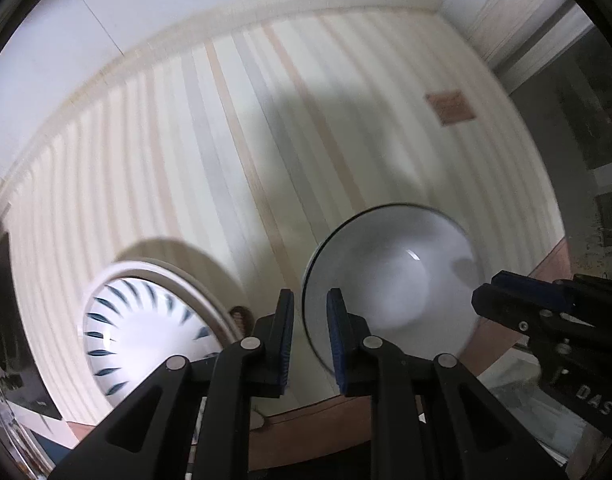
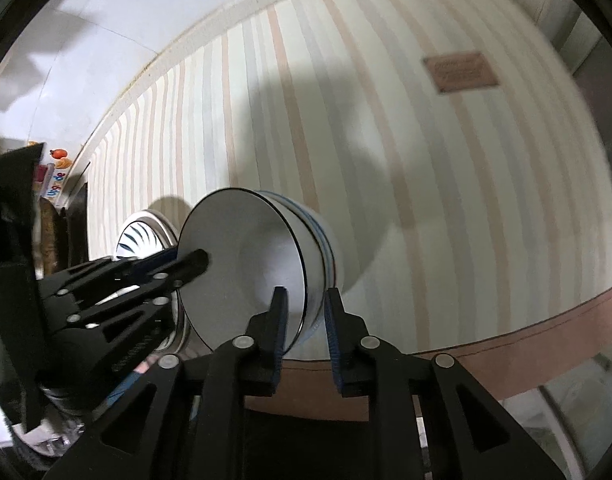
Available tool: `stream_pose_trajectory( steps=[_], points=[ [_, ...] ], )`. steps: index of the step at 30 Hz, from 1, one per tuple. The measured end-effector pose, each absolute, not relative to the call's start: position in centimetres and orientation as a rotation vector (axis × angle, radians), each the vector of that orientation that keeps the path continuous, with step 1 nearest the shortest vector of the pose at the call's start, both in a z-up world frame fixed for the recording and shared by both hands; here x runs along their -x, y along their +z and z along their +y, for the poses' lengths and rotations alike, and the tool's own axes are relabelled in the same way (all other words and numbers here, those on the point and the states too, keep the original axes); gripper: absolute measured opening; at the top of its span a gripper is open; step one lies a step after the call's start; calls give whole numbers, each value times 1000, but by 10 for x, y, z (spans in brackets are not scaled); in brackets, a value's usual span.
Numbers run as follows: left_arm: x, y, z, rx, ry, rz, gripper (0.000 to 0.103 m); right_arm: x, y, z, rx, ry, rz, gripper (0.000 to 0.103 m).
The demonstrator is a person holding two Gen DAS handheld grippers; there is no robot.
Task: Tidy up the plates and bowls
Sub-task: 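Set the three-bowl stack on the counter and open both grippers, then grasp the rim of the three-bowl stack with both grippers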
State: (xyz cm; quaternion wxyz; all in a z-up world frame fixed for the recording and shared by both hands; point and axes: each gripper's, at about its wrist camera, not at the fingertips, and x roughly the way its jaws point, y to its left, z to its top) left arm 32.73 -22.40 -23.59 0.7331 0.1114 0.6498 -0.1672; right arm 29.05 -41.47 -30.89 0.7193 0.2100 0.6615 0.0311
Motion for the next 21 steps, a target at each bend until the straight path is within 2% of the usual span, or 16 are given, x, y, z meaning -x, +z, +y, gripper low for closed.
stream_pose_trajectory(
  steps=[2,4,5,6,7,8,9,11,15,21],
  points=[
    [-319,-219,-219,-245,-366,1388,20,-283,-293,-410,-417,43,1424,32],
    [-310,-199,-213,-232,-371,1337,26,-273,-274,-406,-371,20,1376,54],
    [-305,-190,-209,-227,-380,1319,26,-268,-267,-403,-355,13,1359,60],
    [-303,-183,-207,-219,-390,1308,27,-262,-258,-401,-338,1,1338,70],
    [-298,-175,-204,-212,-401,1294,33,-256,-252,-399,-334,-5,1320,76],
    [-300,-172,-202,-208,-406,1287,42,-251,-245,-397,-332,-9,1305,77],
    [-295,-165,-200,-204,-414,1272,47,-246,-239,-395,-328,-12,1291,79],
    [-290,-157,-198,-206,-421,1250,81,-233,-225,-390,-312,-30,1265,84],
    [-279,-138,-189,-193,-439,1212,93,-211,-201,-384,-306,-48,1205,92],
    [-259,-117,-175,-140,-468,1181,94,-176,-168,-376,-289,-84,1134,95]
  ],
)
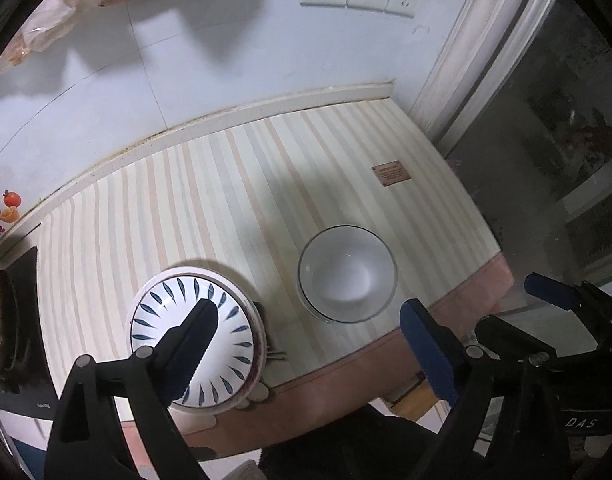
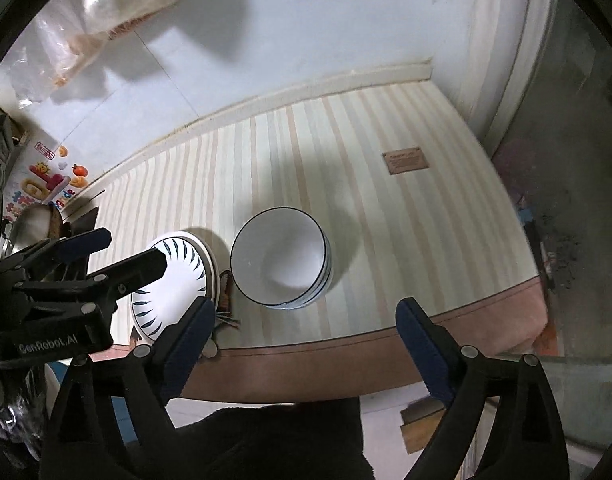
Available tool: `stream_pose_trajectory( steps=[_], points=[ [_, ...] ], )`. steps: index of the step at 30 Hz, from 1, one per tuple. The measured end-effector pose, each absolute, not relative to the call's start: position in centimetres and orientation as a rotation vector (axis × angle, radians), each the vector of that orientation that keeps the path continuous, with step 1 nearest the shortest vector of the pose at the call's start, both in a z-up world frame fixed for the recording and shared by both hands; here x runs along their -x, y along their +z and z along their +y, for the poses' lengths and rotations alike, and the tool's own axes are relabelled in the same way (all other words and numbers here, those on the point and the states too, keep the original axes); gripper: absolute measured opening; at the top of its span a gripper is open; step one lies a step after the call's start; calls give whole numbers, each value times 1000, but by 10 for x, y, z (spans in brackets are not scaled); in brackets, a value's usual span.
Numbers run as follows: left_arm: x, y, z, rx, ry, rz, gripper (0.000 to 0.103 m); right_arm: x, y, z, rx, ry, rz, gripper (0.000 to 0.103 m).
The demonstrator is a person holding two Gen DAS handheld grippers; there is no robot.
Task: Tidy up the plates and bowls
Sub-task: 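Grasp the rim of the three-bowl stack with both grippers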
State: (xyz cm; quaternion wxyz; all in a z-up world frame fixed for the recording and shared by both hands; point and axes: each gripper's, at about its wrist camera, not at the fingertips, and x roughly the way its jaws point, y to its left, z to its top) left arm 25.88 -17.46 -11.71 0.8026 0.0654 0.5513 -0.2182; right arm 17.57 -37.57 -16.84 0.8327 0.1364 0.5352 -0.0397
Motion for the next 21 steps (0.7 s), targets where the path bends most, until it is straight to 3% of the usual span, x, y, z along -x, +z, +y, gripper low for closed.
stream_pose_trajectory(
  steps=[6,10,21],
  points=[
    [-236,-102,-162,-105,-495,1156,95,-146,-142,-369,-261,-117,1079,96],
    [-226,-91,-157,-95,-512,1109,102,-132,-129,-366,-257,-126,1054,97],
    [-235,-97,-161,-69,-545,1109,103,-122,-117,-370,-282,-144,1019,99]
  ],
)
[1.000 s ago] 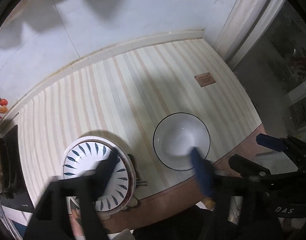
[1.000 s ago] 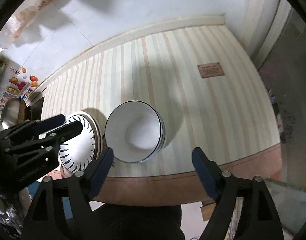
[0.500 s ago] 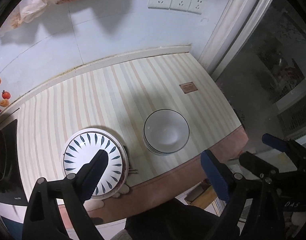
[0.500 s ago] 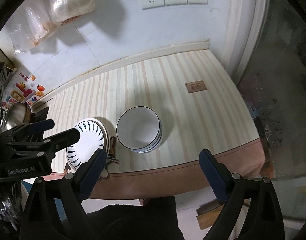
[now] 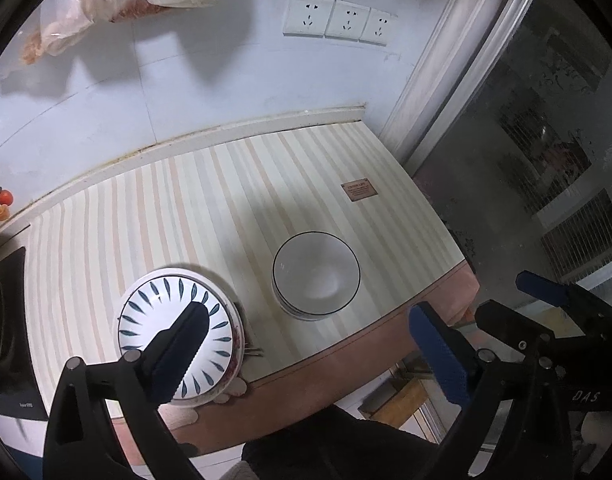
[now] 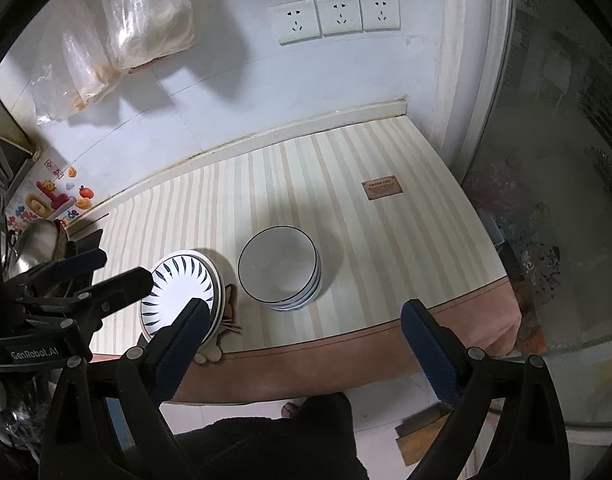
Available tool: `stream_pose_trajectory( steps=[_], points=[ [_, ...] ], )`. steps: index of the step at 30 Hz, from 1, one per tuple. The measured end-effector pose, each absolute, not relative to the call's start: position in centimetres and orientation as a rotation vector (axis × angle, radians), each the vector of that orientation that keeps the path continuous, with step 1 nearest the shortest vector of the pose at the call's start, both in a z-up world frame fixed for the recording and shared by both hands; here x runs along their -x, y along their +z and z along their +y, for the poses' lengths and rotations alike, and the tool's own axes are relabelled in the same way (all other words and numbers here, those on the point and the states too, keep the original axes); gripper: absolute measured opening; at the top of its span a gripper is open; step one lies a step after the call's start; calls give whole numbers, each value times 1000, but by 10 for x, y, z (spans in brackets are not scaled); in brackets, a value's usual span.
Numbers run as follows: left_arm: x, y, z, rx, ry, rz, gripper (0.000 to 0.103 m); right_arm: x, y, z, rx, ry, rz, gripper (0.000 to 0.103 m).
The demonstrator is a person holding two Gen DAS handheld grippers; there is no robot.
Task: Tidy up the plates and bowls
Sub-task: 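Grasp the rim of the three-bowl stack with both grippers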
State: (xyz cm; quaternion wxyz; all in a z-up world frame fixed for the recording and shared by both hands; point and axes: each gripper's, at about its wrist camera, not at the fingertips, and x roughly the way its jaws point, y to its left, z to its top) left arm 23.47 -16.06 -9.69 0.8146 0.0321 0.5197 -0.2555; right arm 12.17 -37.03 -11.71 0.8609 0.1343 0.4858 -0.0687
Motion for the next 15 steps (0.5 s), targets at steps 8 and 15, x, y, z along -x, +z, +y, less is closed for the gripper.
stream_pose_trajectory(
  steps=[8,15],
  points=[
    [-277,-145,-174,-70,-531,1171,102,-156,-167,-398,-467,4,1051,99],
    [-332,-212,-179,5,-473,1341,102,-207,-251,-422,-649,138,1107,99]
  ],
)
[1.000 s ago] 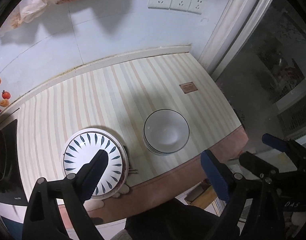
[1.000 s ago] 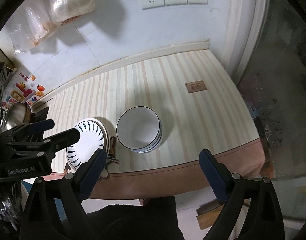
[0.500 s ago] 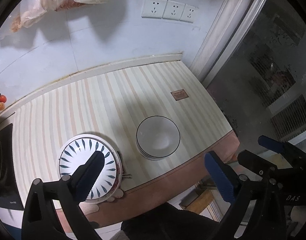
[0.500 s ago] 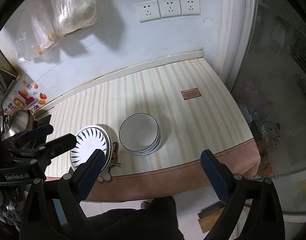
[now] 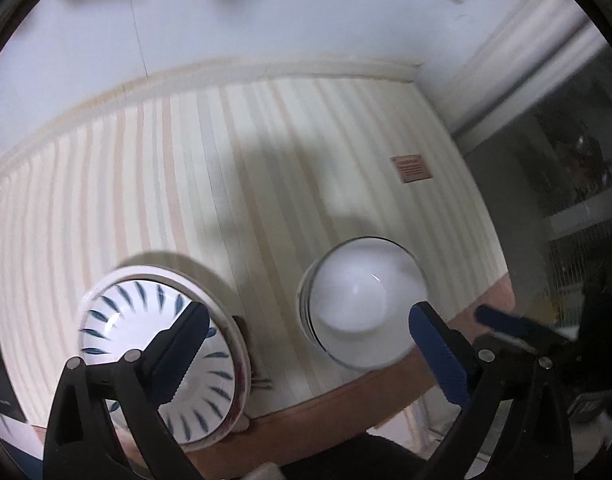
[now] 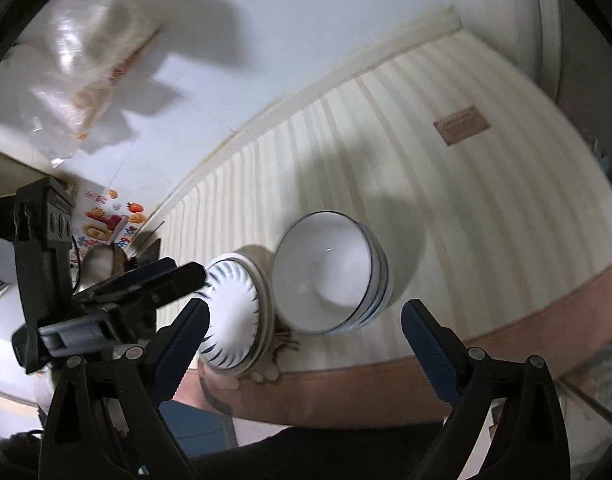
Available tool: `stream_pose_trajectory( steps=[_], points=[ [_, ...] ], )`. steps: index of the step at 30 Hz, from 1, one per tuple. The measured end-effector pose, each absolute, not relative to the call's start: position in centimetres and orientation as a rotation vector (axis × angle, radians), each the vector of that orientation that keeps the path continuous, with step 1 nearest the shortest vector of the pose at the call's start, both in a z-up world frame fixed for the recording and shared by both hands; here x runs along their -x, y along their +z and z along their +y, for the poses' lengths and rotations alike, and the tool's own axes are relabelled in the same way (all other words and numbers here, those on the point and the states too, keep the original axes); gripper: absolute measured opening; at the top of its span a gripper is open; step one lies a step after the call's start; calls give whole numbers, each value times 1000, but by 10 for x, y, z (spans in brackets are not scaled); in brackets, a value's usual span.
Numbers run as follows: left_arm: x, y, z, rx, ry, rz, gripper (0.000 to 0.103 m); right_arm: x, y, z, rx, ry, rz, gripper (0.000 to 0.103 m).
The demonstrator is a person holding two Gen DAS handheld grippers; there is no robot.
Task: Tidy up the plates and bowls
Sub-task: 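Grasp the rim of the three-bowl stack with both grippers, then lift the bowl stack with both grippers over the plate stack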
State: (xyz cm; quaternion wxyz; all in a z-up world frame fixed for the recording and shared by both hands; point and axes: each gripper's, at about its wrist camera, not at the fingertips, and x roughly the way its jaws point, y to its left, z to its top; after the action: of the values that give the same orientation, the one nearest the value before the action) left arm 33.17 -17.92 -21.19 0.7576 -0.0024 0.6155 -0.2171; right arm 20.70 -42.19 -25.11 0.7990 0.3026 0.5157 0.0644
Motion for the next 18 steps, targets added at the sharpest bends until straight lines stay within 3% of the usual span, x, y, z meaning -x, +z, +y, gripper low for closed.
stream_pose_trajectory(
  steps=[7,11,13,14,18],
  points=[
    [-372,-292,-192,127,-503,1573,99,-246,-343,-434,-780,221,1214,98],
    [-378,-322,-203,171,-552,1669,80,-261,-380,-436,-834,246,1264,94],
    [-378,-332,-207,175,-560,1700,74,-267,-394,-435,-856,265,1279,83],
    [-377,-337,-210,177,-573,1712,66,-269,-399,-435,-863,273,1288,78],
    [-373,-342,-215,226,-628,1731,58,-276,-420,-438,-902,285,1332,66]
  ],
)
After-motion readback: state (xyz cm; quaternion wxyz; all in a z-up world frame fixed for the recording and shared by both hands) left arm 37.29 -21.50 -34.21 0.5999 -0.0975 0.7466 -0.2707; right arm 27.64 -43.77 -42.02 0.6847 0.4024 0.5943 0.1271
